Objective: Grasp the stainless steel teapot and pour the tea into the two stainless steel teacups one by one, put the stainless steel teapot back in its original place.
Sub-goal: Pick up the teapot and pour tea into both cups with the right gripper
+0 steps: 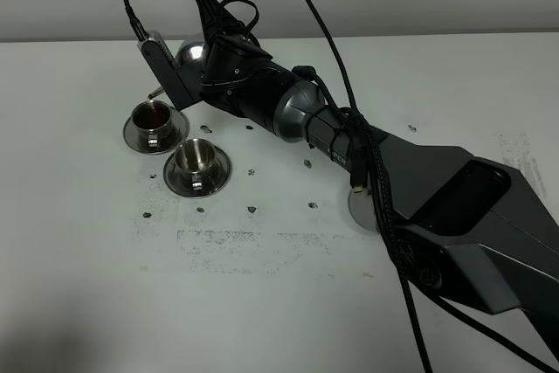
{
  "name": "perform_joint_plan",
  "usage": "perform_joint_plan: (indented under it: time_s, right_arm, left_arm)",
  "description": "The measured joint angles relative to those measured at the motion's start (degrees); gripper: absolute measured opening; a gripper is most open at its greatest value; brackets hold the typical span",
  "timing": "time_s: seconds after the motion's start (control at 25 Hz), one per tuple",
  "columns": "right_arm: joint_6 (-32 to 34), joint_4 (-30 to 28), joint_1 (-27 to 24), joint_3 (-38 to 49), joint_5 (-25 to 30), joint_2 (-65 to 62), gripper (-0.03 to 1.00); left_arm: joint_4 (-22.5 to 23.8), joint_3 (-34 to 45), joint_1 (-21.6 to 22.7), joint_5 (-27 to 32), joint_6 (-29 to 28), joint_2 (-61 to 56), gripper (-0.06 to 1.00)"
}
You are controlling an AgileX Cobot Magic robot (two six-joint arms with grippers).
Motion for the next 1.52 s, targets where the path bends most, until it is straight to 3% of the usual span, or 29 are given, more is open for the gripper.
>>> perform_joint_plan:
  time_s: [0.8, 1.2, 1.52]
  right_arm:
    - [0.06, 0.35, 0.00, 0.00, -0.01, 0.00, 0.17]
    - [-0.31, 6.92, 0.00, 0.00, 1.59, -0.14, 0.17]
    - [-0.94, 17.68, 0.00, -0.16, 7.43, -6.37, 0.17]
  left_arm:
    - [0.00, 0.00, 0.00, 0.00, 0.00, 0.00, 0.72]
    - [0.00, 0.00, 0.00, 0.00, 0.00, 0.00, 0.72]
    - [0.00, 0.00, 0.00, 0.00, 0.00, 0.00, 0.72]
